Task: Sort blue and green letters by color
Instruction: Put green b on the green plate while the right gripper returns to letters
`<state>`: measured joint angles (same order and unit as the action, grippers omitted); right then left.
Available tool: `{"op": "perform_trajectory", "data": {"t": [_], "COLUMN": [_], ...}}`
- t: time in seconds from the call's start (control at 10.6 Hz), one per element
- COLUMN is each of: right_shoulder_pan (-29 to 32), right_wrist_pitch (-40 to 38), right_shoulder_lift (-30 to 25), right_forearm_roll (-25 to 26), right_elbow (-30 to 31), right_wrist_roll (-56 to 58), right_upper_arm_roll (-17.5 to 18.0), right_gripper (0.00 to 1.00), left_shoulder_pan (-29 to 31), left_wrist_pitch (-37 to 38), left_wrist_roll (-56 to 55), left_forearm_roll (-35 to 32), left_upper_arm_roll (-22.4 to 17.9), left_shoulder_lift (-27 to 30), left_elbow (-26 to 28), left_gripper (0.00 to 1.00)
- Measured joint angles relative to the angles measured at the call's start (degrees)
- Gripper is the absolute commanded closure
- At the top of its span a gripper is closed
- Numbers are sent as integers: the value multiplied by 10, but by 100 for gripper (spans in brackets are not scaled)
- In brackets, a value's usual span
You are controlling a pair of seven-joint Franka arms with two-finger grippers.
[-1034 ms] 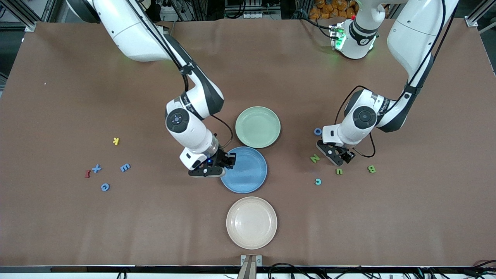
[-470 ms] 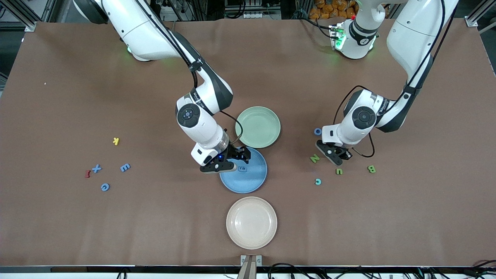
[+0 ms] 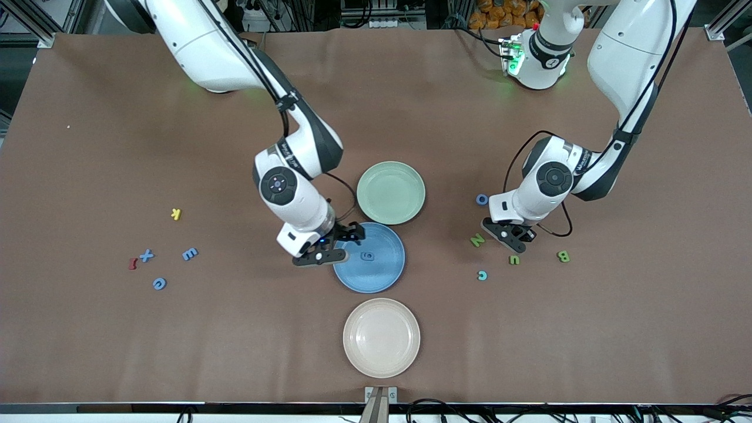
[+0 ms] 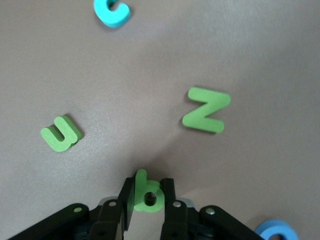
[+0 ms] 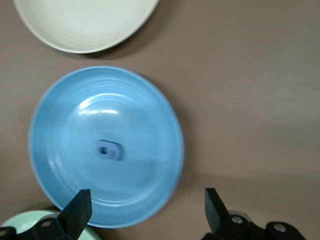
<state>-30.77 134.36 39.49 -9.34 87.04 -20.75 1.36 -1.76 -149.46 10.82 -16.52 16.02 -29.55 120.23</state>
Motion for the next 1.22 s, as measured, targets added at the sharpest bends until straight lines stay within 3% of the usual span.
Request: {"op": "perform_trajectory", "data": {"t": [0.19,0.66,0.94,1.03,1.13,1.22], "right_shoulder_pan": [37,128,138,145,153,160], "right_wrist_pitch": [-51,-140,-147,-158,-167,-168], "right_shoulder_lift": [-26,-81,-88,-92,-96,-102], "right_forearm_roll": [21,26,26,26,26,26], "right_elbow": [-2,-2,0,5,15,30], "right_wrist_roll": [38,81,80,76,56,23], "right_upper_arm_roll": [-4,-21,-66,-76,-89,-101], "right_gripper": [0,0,0,0,0,0], "left_shoulder_pan": [0,-14,-93,-121,-145,-160], "left_wrist_pitch": [-4,4,4,5,18,42], "left_wrist_roll": [-72,-292,-427,-468,-505,-524], "left_forearm_roll": [1,3,3,3,3,3], "left_upper_arm_roll": [14,120,137,137,137,136], "left_shoulder_lift": [8,31,28,25,22,19], "left_elbow": [-7,-9,-14,-20,-29,-41], "left_gripper": [100,100,100,36,0,0]}}
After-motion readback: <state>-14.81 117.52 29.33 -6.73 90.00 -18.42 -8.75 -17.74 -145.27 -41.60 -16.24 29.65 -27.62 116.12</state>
